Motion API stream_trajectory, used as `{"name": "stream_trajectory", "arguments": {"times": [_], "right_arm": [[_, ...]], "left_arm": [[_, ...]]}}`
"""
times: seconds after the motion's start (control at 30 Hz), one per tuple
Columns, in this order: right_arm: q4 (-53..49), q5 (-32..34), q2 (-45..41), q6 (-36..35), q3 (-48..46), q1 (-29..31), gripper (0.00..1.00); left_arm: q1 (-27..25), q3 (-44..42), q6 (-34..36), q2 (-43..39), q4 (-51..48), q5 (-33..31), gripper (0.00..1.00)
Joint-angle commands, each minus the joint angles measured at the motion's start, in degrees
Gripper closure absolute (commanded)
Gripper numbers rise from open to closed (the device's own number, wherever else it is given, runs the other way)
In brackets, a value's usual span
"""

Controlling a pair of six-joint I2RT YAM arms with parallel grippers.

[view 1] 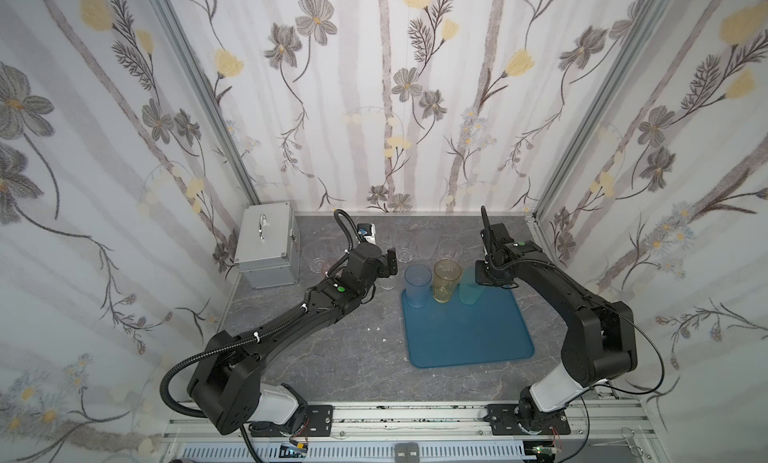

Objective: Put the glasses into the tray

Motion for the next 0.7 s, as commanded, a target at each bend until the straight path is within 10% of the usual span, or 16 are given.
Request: {"name": "stream_trajectory", "arguments": {"times": [0.0, 0.67], "right_arm": [[1.68, 0.91, -0.32, -0.62, 0.96, 0.13, 0.76], [3.71, 0.41, -3.89, 2.89, 10.99, 5.42, 0.55]], "left_arm": [[1.71, -0.86, -2.33, -1.27, 1.09, 3.51, 0.12], [28.36, -3.37, 1.33, -2.28, -16.35, 13.25, 0.34]]}}
